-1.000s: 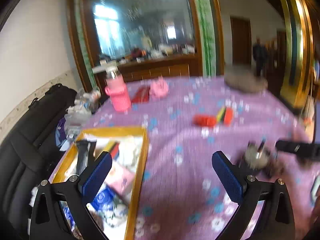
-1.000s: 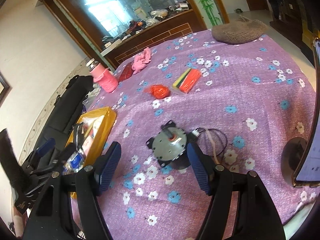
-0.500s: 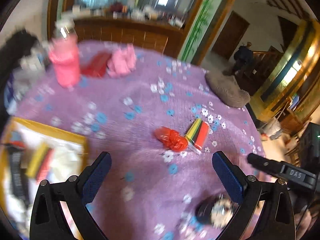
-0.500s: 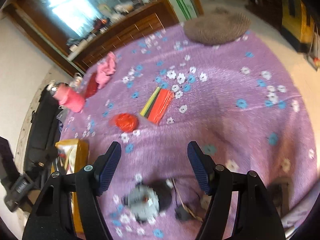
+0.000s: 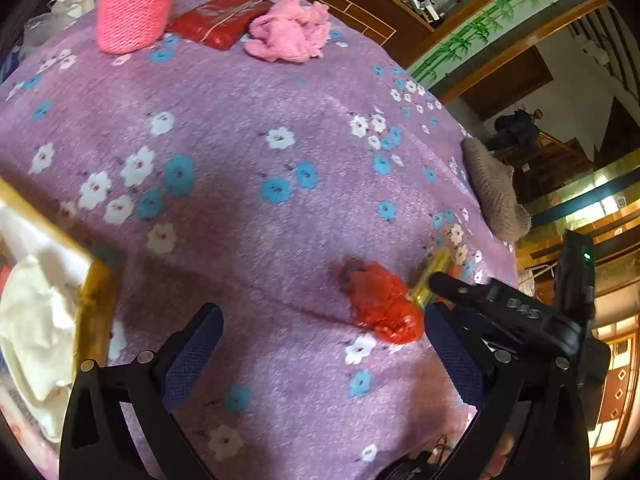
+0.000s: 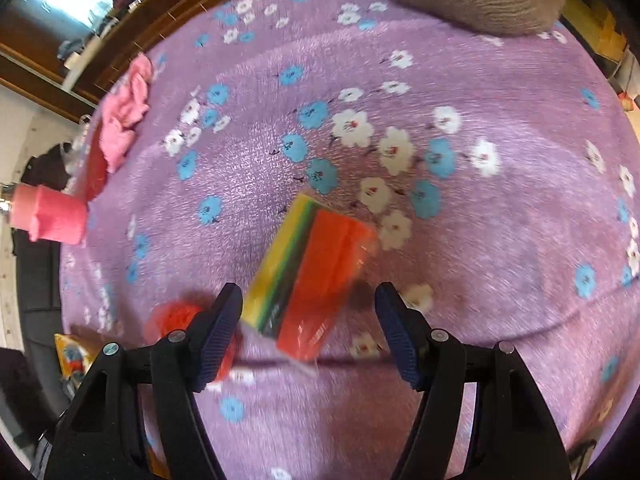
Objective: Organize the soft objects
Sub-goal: 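Grasp the red plastic bag with the left tool while the right tool grasps the striped colored pack, then carry the red bag and striped pack into the yellow box and open both tools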
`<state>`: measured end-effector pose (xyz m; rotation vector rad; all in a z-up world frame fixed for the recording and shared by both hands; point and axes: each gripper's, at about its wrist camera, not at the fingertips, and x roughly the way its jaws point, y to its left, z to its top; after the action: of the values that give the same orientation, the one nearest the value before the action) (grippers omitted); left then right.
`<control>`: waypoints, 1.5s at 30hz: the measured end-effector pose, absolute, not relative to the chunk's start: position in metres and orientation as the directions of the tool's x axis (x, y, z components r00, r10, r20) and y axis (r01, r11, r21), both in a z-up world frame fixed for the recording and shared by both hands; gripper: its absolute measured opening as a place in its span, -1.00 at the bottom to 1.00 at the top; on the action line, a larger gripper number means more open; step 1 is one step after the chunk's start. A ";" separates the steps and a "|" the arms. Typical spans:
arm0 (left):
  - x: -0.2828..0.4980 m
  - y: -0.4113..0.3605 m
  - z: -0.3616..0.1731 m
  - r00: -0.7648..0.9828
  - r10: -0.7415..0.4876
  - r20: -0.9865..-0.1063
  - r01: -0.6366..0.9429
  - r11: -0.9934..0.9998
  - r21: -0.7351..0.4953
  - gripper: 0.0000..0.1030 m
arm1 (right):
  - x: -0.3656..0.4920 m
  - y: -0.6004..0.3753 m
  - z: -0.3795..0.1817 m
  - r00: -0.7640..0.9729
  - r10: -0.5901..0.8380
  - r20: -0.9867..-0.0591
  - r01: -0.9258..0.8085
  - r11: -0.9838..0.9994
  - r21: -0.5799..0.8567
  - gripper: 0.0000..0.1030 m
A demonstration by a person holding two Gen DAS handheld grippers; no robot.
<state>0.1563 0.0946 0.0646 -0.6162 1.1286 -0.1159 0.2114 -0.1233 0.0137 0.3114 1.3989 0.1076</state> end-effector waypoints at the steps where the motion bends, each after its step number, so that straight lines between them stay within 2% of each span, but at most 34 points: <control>1: 0.160 0.091 0.064 0.440 -0.389 -0.809 -0.209 0.832 -0.514 0.98 | 0.213 -0.121 0.014 0.182 0.238 -0.954 0.099 0.961 0.258 0.34; 2: 0.160 0.087 0.063 0.440 -0.392 -0.808 -0.205 0.832 -0.515 0.98 | 0.215 -0.115 0.015 0.184 0.200 -0.962 0.072 0.974 0.216 0.30; 3: 0.163 0.083 0.061 0.437 -0.397 -0.807 -0.200 0.832 -0.518 0.98 | 0.217 -0.112 0.015 0.175 0.178 -0.968 0.046 0.981 0.188 0.05; 4: 0.159 0.081 0.063 0.437 -0.400 -0.806 -0.197 0.832 -0.519 0.98 | 0.216 -0.110 0.016 0.179 0.152 -0.972 0.028 0.987 0.159 -0.11; 6: 0.160 0.075 0.061 0.432 -0.400 -0.808 -0.189 0.836 -0.515 0.98 | 0.212 -0.117 0.020 0.189 0.145 -0.971 0.030 0.988 0.153 -0.26; 11: 0.173 0.051 0.050 0.417 -0.368 -0.831 -0.174 0.865 -0.470 0.98 | 0.195 -0.152 0.030 0.229 0.121 -0.966 0.080 0.987 0.143 -0.30; 15: 0.180 0.019 0.048 0.418 -0.293 -0.860 -0.105 0.925 -0.366 0.94 | 0.181 -0.173 0.042 0.256 0.158 -0.954 0.112 0.975 0.192 -0.30; 16: 0.181 0.008 0.045 0.401 -0.278 -0.873 -0.070 0.941 -0.332 0.86 | 0.178 -0.176 0.045 0.265 0.161 -0.951 0.120 0.973 0.199 -0.30; 18: 0.181 -0.012 0.042 0.376 -0.262 -0.889 0.034 0.963 -0.269 -0.16 | 0.173 -0.178 0.051 0.285 0.171 -0.943 0.124 0.969 0.213 -0.30; 20: 0.173 -0.021 0.044 0.387 -0.241 -0.890 0.081 0.970 -0.227 -0.17 | 0.167 -0.176 0.056 0.304 0.183 -0.935 0.118 0.967 0.228 -0.30; 25: 0.144 -0.005 0.072 0.461 -0.292 -0.838 0.091 0.955 -0.283 -0.18 | 0.144 -0.173 0.078 0.358 0.201 -0.912 0.087 0.965 0.247 -0.30; 32: 0.052 0.069 0.131 0.588 -0.337 -0.735 0.088 0.930 -0.357 -0.16 | 0.108 -0.137 0.108 0.389 0.266 -0.882 -0.017 0.959 0.281 -0.30; 38: -0.009 0.174 0.147 0.652 -0.221 -0.725 -0.039 0.945 -0.324 -0.14 | 0.073 -0.066 0.127 0.371 0.346 -0.861 -0.172 0.937 0.303 -0.29; 45: -0.006 0.261 0.126 0.617 -0.117 -0.778 -0.194 0.936 -0.294 -0.14 | 0.042 0.036 0.116 0.279 0.432 -0.858 -0.335 0.881 0.335 -0.29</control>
<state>-0.0061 0.2614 0.1259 -0.3699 0.9098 0.0456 0.0420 0.0358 0.1155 0.0944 1.1811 0.5158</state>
